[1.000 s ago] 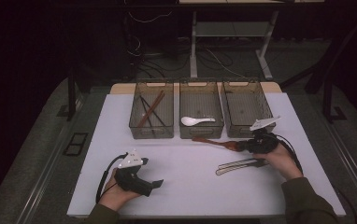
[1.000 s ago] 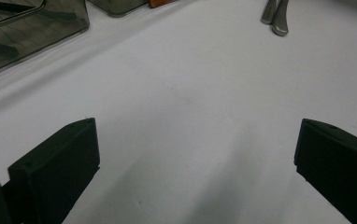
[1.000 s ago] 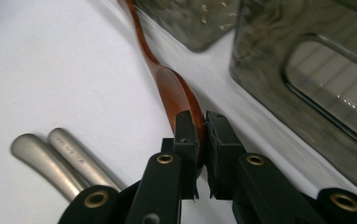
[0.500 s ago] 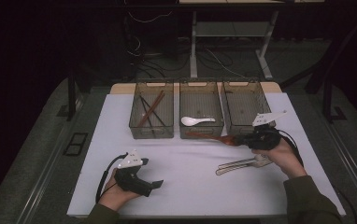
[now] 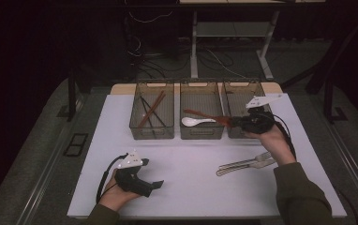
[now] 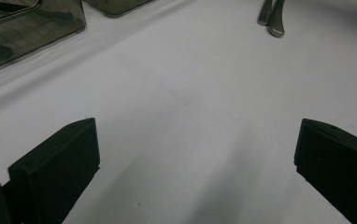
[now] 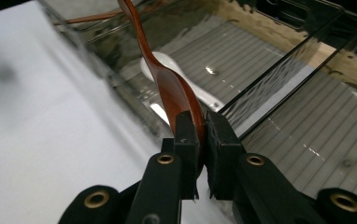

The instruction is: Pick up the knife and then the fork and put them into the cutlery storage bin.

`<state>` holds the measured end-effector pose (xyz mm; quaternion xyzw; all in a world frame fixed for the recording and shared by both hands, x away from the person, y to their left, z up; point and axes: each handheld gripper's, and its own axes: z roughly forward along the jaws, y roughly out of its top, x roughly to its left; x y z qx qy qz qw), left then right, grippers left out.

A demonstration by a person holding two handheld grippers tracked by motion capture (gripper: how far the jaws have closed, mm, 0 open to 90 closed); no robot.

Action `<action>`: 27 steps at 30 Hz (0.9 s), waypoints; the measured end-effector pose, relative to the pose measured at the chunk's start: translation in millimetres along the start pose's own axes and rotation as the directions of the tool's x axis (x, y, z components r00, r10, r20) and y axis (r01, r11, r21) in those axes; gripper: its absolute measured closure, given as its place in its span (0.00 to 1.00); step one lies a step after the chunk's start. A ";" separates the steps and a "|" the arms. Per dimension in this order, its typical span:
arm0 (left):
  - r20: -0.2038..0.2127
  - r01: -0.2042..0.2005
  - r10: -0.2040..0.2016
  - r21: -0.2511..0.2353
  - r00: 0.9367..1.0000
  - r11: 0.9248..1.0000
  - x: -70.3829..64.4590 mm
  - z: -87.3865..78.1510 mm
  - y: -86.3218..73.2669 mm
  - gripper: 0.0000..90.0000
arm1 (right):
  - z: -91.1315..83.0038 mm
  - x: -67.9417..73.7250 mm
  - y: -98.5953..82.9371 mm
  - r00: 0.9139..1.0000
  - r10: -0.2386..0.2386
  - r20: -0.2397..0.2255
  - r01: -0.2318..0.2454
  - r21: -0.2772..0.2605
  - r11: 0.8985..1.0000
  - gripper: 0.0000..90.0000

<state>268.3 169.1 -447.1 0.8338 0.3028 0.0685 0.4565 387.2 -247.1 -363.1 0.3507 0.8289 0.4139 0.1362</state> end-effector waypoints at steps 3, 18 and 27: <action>0.002 -0.003 0.003 0.002 1.000 1.000 -0.3 -0.5 -0.2 0.00 | 11.2 -0.9 7.6 0.999 0.019 0.041 -0.019 0.011 1.000 0.92; 0.004 -0.003 0.003 0.001 1.000 1.000 -1.3 -0.6 -0.2 0.00 | 46.9 8.5 17.2 0.996 0.041 0.083 -0.045 0.037 0.998 0.92; 0.005 -0.004 0.004 -0.001 1.000 1.000 -1.7 -0.4 -0.4 0.00 | 45.9 9.9 17.4 0.996 0.047 0.071 -0.049 0.020 0.999 0.71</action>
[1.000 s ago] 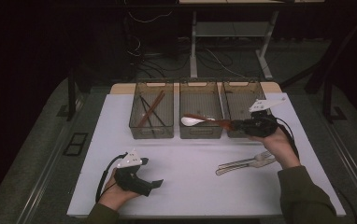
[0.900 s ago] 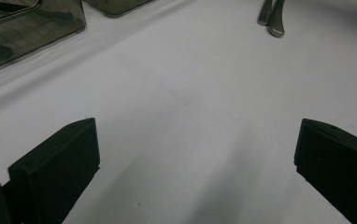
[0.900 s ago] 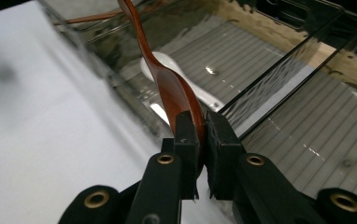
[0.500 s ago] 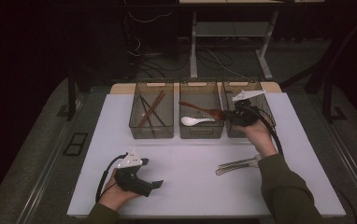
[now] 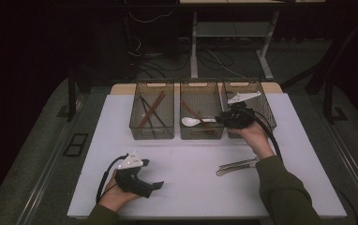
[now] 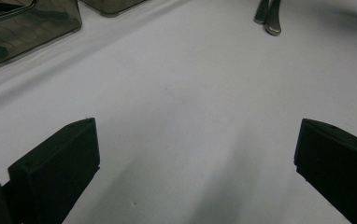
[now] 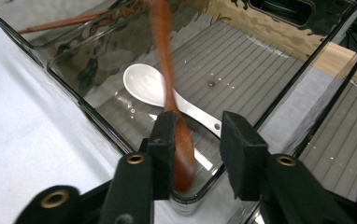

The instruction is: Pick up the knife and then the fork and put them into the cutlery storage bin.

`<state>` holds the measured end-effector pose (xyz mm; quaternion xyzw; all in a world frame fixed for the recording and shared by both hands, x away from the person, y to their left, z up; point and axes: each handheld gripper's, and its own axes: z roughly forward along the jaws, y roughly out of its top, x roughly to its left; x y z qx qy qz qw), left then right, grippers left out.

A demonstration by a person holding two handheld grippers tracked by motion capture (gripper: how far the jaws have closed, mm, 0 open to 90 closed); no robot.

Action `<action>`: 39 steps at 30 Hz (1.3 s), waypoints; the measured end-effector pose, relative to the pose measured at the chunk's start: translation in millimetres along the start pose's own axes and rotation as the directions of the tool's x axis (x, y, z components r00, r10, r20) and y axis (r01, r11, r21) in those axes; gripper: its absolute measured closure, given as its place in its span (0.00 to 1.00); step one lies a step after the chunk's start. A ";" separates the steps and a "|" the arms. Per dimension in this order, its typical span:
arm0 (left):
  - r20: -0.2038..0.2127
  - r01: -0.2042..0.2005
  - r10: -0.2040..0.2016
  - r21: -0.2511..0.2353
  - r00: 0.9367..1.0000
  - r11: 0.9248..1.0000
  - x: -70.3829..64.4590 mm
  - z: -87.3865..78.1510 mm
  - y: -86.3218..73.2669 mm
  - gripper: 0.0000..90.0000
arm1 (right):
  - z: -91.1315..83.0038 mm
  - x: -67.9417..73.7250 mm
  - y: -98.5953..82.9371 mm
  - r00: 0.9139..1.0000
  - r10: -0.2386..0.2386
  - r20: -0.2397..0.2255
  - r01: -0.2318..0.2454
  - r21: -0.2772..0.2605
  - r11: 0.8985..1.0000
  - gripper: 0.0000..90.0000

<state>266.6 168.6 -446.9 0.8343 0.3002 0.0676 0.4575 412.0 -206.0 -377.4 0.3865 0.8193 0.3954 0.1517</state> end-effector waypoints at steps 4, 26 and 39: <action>0.000 0.000 0.000 0.000 1.000 1.000 0.1 -0.1 0.0 0.00 | -5.7 -2.4 -1.6 1.000 0.021 -0.012 -0.021 -0.017 1.000 0.63; 0.005 -0.009 0.009 -0.005 1.000 1.000 1.9 -2.8 0.1 0.00 | -54.0 -0.5 -41.0 0.994 0.011 -0.110 -0.016 -0.045 0.999 0.53; 0.011 -0.016 0.016 -0.006 1.000 1.000 -0.4 -2.2 0.4 0.00 | -75.1 -8.1 -77.0 0.993 0.018 -0.116 -0.020 -0.011 1.000 0.81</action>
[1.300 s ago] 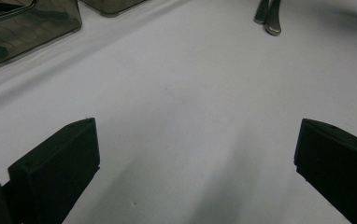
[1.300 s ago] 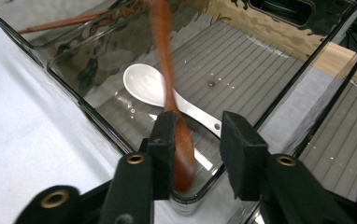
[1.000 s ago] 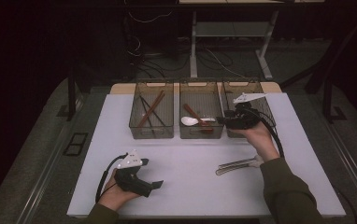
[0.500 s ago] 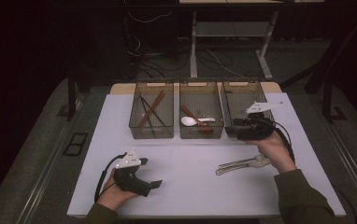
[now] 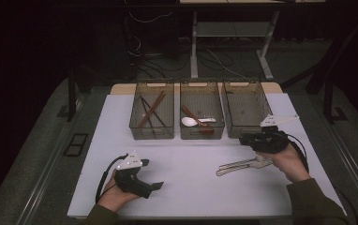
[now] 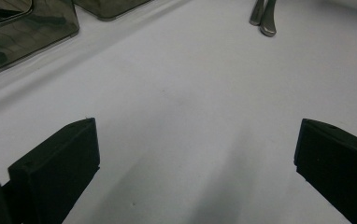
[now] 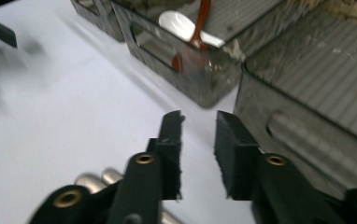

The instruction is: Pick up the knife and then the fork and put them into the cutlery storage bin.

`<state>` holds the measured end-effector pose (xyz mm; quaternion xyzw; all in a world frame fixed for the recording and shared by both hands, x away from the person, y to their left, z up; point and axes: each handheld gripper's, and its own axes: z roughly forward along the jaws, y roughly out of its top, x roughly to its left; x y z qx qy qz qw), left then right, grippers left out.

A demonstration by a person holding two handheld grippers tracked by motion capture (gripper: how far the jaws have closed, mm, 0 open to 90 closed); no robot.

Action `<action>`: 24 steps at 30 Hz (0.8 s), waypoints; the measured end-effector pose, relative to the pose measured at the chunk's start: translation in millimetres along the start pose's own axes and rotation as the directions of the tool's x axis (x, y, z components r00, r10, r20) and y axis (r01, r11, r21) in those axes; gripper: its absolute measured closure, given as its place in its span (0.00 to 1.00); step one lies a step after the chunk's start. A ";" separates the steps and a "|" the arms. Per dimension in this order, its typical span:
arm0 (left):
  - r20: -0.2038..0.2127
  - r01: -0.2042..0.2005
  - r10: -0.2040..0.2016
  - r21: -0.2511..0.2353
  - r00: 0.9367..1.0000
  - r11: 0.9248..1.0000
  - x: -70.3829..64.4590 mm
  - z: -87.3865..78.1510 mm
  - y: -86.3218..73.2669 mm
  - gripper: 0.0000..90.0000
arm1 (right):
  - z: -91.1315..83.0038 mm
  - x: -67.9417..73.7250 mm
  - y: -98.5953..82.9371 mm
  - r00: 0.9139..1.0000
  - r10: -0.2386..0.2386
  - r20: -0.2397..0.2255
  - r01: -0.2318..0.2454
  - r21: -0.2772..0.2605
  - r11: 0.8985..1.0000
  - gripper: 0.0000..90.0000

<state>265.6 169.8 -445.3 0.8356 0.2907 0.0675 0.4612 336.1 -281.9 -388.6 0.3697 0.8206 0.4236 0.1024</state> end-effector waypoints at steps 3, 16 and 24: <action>0.001 0.000 0.000 0.000 1.000 1.000 0.1 0.1 -0.1 0.00 | -3.5 -1.8 -8.8 1.000 -0.007 0.008 0.007 0.019 1.000 0.90; 0.004 -0.002 0.002 0.004 1.000 1.000 -0.3 0.8 0.0 0.00 | -3.3 -12.0 -38.3 0.999 -0.037 0.040 0.030 0.158 0.987 0.99; 0.004 0.000 0.000 0.003 1.000 1.000 -0.1 1.0 -0.1 0.00 | 4.6 -15.8 -54.3 0.997 -0.053 0.051 0.039 0.249 0.968 0.99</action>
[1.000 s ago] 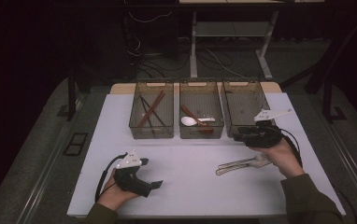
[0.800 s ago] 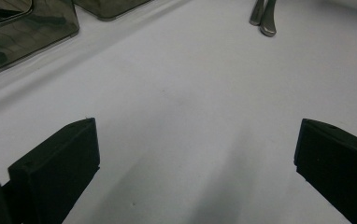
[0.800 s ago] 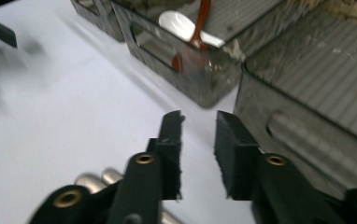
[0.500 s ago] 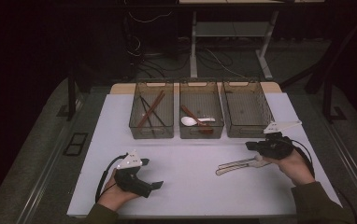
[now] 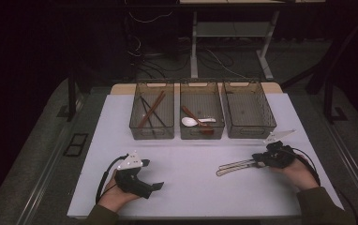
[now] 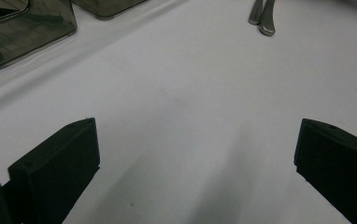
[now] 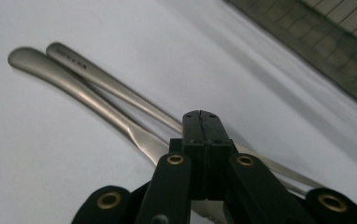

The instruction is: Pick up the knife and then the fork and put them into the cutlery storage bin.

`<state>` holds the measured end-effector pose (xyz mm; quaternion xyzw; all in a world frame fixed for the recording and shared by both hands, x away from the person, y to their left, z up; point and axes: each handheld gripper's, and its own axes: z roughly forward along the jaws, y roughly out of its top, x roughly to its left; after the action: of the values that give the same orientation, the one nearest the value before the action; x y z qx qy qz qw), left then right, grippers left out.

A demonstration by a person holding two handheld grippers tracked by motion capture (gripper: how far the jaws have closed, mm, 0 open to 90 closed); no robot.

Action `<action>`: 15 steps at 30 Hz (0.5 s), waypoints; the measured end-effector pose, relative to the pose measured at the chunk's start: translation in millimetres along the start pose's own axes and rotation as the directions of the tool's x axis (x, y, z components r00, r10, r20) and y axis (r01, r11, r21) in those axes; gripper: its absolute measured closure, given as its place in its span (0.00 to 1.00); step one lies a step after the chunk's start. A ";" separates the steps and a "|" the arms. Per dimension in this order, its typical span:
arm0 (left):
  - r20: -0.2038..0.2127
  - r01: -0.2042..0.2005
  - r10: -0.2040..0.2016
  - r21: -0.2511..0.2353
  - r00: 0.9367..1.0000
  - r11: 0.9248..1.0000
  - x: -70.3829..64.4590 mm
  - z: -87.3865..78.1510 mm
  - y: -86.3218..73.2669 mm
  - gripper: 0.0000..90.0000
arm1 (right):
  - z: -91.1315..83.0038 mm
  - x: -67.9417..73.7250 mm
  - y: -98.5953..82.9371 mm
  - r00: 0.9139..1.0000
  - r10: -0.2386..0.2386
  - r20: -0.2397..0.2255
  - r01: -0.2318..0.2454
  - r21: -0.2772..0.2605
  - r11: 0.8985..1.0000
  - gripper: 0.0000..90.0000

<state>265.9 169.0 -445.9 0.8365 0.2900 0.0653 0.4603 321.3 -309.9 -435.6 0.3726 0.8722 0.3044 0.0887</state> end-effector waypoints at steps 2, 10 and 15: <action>0.000 0.001 -0.001 0.000 1.000 1.000 -0.2 0.3 0.0 0.00 | 2.3 1.3 -1.4 1.000 -0.010 0.005 0.010 0.014 1.000 0.99; -0.001 0.000 0.000 0.001 1.000 1.000 -0.3 0.2 -0.2 0.00 | 3.5 2.3 -0.7 0.999 -0.044 0.023 0.043 0.038 0.998 1.00; -0.001 -0.001 0.001 0.001 1.000 1.000 -0.7 0.2 0.0 0.00 | 3.4 4.0 0.2 0.998 -0.059 0.022 0.058 0.057 0.997 1.00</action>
<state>265.4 168.4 -445.9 0.8369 0.2896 0.0658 0.4597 319.9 -305.5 -437.9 0.3528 0.8898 0.2726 0.0975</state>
